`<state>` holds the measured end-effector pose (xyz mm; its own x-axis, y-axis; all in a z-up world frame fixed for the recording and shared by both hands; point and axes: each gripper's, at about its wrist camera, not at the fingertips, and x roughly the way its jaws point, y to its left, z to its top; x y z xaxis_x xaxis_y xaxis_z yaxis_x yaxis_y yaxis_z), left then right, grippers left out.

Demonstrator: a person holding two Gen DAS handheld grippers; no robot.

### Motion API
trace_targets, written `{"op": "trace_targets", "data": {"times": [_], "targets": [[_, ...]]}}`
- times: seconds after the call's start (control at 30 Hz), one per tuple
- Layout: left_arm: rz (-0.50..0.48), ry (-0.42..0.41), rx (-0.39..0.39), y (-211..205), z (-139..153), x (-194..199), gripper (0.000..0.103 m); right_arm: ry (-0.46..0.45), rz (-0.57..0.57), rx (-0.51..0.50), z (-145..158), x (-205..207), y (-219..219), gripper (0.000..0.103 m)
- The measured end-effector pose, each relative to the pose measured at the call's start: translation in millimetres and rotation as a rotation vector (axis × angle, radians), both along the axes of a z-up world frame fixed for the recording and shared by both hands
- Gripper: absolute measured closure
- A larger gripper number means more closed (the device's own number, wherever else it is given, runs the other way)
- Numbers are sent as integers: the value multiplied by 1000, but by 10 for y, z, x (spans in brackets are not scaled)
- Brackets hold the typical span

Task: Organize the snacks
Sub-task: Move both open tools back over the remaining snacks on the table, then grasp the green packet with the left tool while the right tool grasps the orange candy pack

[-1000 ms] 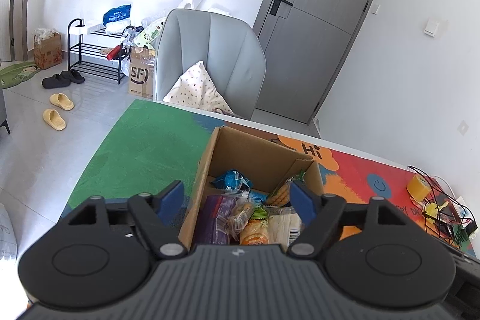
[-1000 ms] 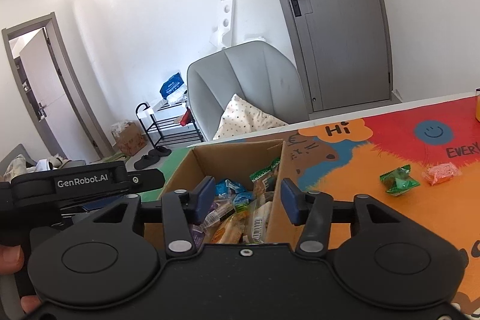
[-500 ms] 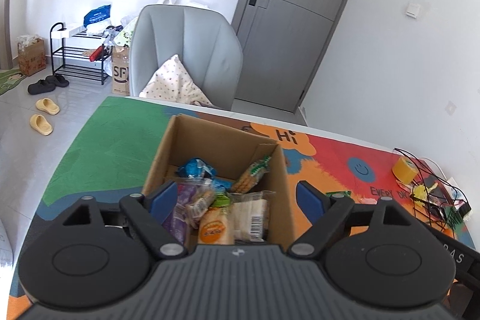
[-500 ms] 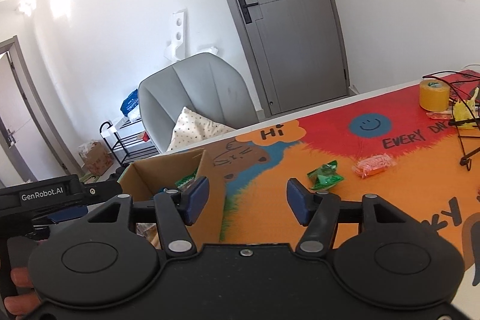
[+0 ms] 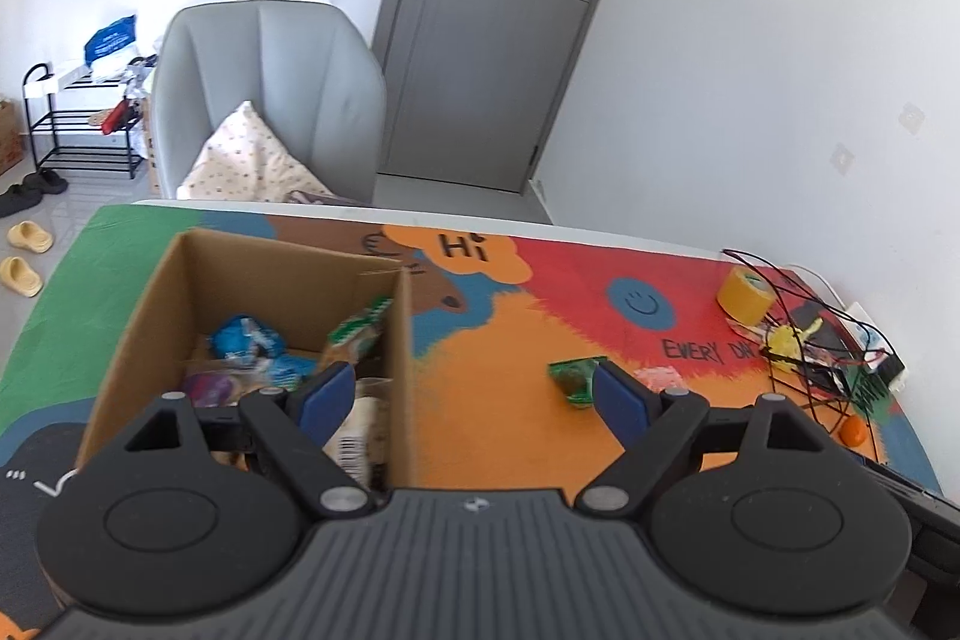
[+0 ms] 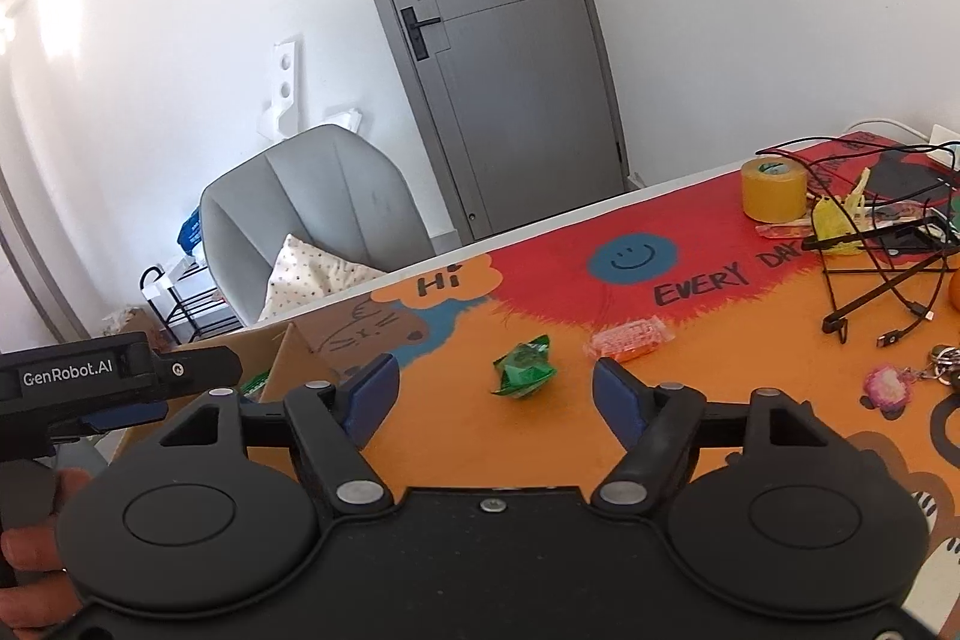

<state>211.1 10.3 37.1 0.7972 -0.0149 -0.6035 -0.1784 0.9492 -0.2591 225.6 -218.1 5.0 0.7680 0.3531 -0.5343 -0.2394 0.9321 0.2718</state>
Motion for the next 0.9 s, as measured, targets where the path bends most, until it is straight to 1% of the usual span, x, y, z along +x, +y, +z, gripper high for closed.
{"op": "trace_targets", "data": {"times": [0.17,0.43,0.57,0.67,0.77,0.9], "targets": [[-41,15,21,-245,-51,218,18,14,-37,-1,-54,113,-201,31],[-72,46,40,-550,-135,554,18,25,-74,2,-154,316,-454,29],[-70,59,48,-666,-184,732,18,35,-68,15,-229,458,-545,28],[-59,67,84,-750,-238,862,18,55,-45,33,-308,575,-584,27],[-42,95,84,-792,-316,998,18,69,-27,34,-389,678,-600,27],[-35,111,83,-847,-431,1137,18,77,-9,31,-466,786,-608,27]]}}
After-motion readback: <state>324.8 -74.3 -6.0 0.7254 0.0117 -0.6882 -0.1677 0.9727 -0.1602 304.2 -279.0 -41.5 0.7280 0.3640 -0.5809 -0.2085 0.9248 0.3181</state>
